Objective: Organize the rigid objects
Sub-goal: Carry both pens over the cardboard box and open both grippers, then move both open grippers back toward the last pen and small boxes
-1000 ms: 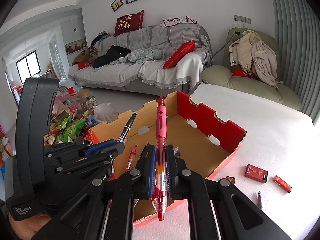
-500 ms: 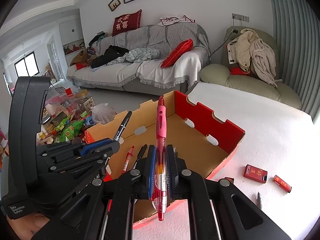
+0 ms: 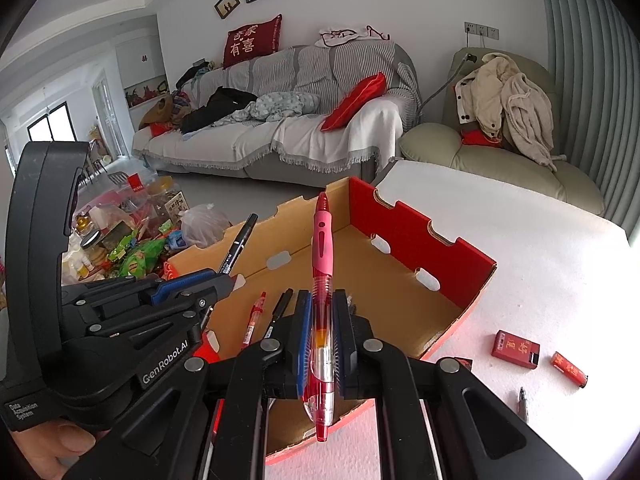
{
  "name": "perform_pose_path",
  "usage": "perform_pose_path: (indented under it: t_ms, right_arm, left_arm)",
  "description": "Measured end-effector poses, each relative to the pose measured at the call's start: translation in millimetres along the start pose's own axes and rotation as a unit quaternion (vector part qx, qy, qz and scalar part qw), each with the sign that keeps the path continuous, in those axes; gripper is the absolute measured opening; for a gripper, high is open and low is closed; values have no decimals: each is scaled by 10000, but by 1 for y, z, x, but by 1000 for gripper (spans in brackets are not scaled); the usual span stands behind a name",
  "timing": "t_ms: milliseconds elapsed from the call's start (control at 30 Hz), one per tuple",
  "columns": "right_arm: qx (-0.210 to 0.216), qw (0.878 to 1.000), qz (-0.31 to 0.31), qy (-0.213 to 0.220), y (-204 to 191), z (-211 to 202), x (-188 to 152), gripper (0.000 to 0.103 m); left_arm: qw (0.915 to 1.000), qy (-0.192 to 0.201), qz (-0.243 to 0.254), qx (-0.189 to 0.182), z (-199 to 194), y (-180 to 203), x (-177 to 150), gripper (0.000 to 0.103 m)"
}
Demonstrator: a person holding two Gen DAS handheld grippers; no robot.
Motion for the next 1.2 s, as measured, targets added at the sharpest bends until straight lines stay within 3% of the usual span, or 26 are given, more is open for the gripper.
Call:
perform_pose_path:
  t_ms: [600,633,700,767,1000,1167,1200]
  right_arm:
    - [-20,9997,123,-226,6,33,3,11]
    - [-43,9995,168,-253,9,35,2,11]
    - [-55,9993,250,-282,13,38,2,11]
    - [-127,9988,352,-309,20,39,1,11]
    - [-287,9976,569,-260,42,26,-4,12]
    - [-451,9966,693,-73,64,-9,-19,12]
    - [-536,9961,695,-54,71,-16,-24,18]
  left_arm:
    - [9994,-326,13,97,32,-10,0,10]
    - [9992,-385,34,99,35,-9,-1,13]
    - [9985,-540,62,112,42,-7,-8,52]
    - [9987,-488,60,153,42,-6,-11,64]
    - [9991,-400,111,76,28,2,-11,64]
    - [9991,-216,302,-190,1,27,-15,64]
    - [9988,-139,390,-265,-9,37,-17,64]
Point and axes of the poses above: each gripper's, at about its wrist camera, not at the fingertips, and z roughly the way its jaws point, y to its right, x to its top, the point moved 8 cm from there along z, roughly the way its jaws point, and after that the axes turned 2 degrees about -y, right-handed, at the moved point
